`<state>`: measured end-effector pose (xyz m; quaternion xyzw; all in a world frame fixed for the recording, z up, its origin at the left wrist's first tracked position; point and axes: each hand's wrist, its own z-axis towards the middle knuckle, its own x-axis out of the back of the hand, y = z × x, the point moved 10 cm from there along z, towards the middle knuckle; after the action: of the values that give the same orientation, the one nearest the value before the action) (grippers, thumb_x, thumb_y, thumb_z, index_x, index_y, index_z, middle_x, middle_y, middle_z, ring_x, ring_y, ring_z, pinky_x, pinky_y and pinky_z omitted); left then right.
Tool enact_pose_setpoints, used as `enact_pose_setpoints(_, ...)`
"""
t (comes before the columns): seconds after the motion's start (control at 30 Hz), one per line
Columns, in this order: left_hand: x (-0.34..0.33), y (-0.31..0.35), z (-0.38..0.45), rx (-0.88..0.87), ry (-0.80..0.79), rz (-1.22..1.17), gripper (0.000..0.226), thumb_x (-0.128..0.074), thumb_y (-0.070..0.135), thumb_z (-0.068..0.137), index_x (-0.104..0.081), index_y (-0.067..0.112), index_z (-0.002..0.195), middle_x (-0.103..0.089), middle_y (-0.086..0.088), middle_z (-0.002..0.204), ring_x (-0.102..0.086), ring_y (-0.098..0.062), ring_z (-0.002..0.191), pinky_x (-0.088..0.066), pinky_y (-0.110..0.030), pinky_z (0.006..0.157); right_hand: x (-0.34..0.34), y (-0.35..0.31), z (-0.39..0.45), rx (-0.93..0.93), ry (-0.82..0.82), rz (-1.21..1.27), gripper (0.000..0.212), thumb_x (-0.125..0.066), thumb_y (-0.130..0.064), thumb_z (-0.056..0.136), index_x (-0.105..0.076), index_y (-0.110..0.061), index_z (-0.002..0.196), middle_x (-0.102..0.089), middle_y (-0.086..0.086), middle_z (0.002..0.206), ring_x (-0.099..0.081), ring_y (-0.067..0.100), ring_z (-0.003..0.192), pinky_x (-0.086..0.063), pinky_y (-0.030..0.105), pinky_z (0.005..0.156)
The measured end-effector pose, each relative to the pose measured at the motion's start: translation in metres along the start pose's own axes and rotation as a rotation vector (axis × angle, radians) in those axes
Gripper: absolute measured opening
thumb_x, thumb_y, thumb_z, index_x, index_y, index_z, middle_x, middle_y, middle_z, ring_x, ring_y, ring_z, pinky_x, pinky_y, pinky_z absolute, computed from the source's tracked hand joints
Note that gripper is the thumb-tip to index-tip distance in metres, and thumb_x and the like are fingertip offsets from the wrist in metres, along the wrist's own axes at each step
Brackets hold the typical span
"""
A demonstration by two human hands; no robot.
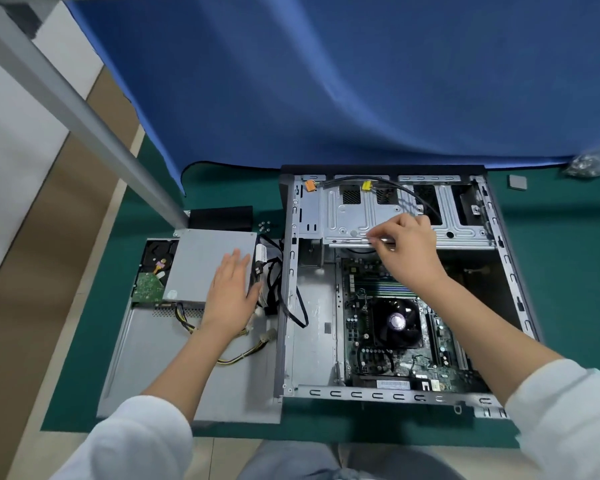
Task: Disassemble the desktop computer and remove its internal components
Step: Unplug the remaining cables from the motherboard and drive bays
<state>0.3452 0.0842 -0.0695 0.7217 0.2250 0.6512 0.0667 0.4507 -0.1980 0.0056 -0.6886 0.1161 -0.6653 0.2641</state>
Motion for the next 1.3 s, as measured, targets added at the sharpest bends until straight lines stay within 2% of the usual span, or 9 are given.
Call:
enact_pose_setpoints(0.23,0.038,-0.088,-0.072,0.696,0.557,-0.379,0.048,-0.047,0.007,0.094,-0.036,-0.003,0.139,-0.033,-0.025,0.142,-0.03,-0.041,0.13,-0.021,-0.041,0.108,-0.014,-0.063,-0.016,0.222,-0.018,0.048,0.02,-0.055,-0.013,0.09,-0.068,-0.02,0.103,-0.045,-0.011,0.095,-0.034,0.014,0.101,-0.034,0.03,0.091)
enact_pose_setpoints(0.33,0.022,-0.105,-0.075,0.773,0.49,-0.502,0.059,-0.045,-0.003,0.089,-0.025,-0.001,0.145,-0.029,-0.024,0.145,-0.03,-0.04,0.13,-0.024,-0.04,0.108,-0.03,-0.077,-0.021,0.26,-0.086,0.078,0.021,-0.052,-0.012,0.091,-0.068,-0.02,0.103,-0.049,-0.009,0.096,-0.035,0.014,0.101,-0.035,0.029,0.091)
enact_pose_setpoints(0.4,0.004,-0.119,-0.071,0.844,0.4,-0.652,0.056,-0.043,-0.005,0.088,-0.029,0.0,0.142,-0.043,-0.022,0.138,-0.044,-0.036,0.123,-0.035,-0.04,0.103,-0.041,-0.078,-0.022,0.254,-0.14,0.103,0.022,-0.051,-0.012,0.092,-0.068,-0.02,0.104,-0.05,-0.008,0.098,-0.036,0.014,0.101,-0.034,0.027,0.091)
enact_pose_setpoints(0.5,-0.024,-0.138,-0.069,1.009,0.254,-0.879,0.018,-0.043,-0.002,0.09,-0.05,-0.002,0.107,-0.067,-0.017,0.085,-0.063,-0.026,0.072,-0.048,-0.028,0.063,-0.05,-0.07,-0.022,0.207,-0.201,0.162,0.023,-0.05,-0.011,0.093,-0.067,-0.021,0.104,-0.05,-0.009,0.098,-0.035,0.01,0.101,-0.031,0.022,0.091)
enact_pose_setpoints(0.6,-0.023,-0.147,-0.067,1.046,0.199,-0.852,0.017,-0.038,0.01,0.091,-0.052,0.002,0.086,-0.052,-0.005,0.064,-0.049,-0.028,0.059,-0.04,-0.03,0.058,-0.052,-0.062,-0.022,0.185,-0.223,0.181,0.024,-0.05,-0.009,0.092,-0.067,-0.021,0.104,-0.049,-0.009,0.097,-0.032,0.006,0.099,-0.028,0.02,0.089)
enact_pose_setpoints(0.87,0.015,-0.115,-0.072,0.792,0.314,-0.641,0.033,-0.031,0.02,0.097,-0.047,-0.001,0.076,-0.047,-0.012,0.074,-0.042,-0.028,0.077,-0.032,-0.04,0.068,-0.037,-0.049,-0.025,0.163,-0.228,0.238,0.027,-0.049,-0.007,0.092,-0.066,-0.027,0.097,-0.048,-0.017,0.093,-0.033,0.004,0.098,-0.027,0.016,0.083)
enact_pose_setpoints(1.07,0.055,-0.067,-0.056,0.514,0.417,-0.621,0.037,-0.031,0.026,0.102,-0.043,0.006,0.073,-0.044,-0.006,0.069,-0.039,-0.021,0.066,-0.029,-0.036,0.063,-0.018,-0.051,-0.026,0.134,-0.214,0.302,0.03,-0.046,-0.004,0.093,-0.064,-0.028,0.094,-0.051,-0.013,0.095,-0.036,0.006,0.099,-0.029,0.011,0.082)
enact_pose_setpoints(1.2,0.093,-0.024,-0.035,0.331,0.481,-0.526,0.037,-0.033,0.025,0.102,-0.041,0.009,0.069,-0.043,-0.001,0.064,-0.038,-0.012,0.059,-0.02,-0.034,0.057,-0.005,-0.053,-0.028,0.085,-0.19,0.387,0.032,-0.046,-0.003,0.092,-0.063,-0.03,0.09,-0.051,-0.015,0.095,-0.039,0.007,0.101,-0.033,0.02,0.084)
enact_pose_setpoints(1.3,0.121,-0.007,-0.033,0.21,0.506,-0.445,0.038,-0.035,0.023,0.101,-0.035,0.018,0.064,-0.043,0.0,0.061,-0.037,-0.011,0.058,-0.028,-0.031,0.056,0.005,-0.058,-0.031,0.096,-0.185,0.41,0.032,-0.046,-0.003,0.092,-0.064,-0.029,0.09,-0.052,-0.014,0.096,-0.04,0.007,0.103,-0.036,0.022,0.087)
